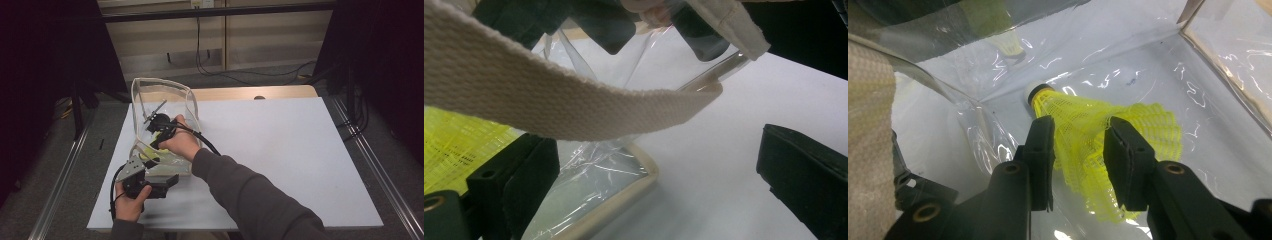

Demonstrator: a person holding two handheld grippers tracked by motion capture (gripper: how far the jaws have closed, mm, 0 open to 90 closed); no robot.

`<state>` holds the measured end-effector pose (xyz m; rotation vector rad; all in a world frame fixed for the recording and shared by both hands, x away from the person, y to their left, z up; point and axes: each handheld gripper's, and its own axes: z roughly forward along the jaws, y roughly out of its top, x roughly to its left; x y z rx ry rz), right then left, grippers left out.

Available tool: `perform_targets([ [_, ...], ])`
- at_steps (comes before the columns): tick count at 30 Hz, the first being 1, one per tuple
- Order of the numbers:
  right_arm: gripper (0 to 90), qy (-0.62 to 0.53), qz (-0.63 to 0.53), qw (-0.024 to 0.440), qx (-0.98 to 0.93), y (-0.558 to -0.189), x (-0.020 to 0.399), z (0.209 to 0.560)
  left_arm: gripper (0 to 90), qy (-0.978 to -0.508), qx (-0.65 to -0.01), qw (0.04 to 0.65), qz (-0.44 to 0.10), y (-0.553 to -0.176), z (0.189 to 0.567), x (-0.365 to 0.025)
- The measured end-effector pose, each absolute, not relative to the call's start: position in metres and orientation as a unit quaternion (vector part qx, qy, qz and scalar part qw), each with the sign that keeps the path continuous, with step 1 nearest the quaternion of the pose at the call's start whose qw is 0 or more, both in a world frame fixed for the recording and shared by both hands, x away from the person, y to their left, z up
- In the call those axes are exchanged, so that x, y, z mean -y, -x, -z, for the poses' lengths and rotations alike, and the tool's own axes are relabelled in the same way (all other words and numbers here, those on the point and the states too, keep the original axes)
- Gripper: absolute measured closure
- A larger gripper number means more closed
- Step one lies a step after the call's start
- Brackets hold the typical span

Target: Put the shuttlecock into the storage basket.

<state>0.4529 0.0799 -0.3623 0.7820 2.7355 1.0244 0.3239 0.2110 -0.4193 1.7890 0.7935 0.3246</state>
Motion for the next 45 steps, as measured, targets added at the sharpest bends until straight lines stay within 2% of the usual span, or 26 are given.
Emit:
perform_targets([
  [20,60.5,-0.263,-0.336,0.054,-0.903,-0.447,-0.074,0.357,3.6,-0.755,-0.332,0.548,-0.138,-0.324,0.419,-0.210],
  [45,50.5,-0.276,-0.343,0.047,-0.897,-0.442,-0.063,0.346,3.6,-0.755,-0.332,0.548,-0.137,-0.323,0.418,-0.210],
])
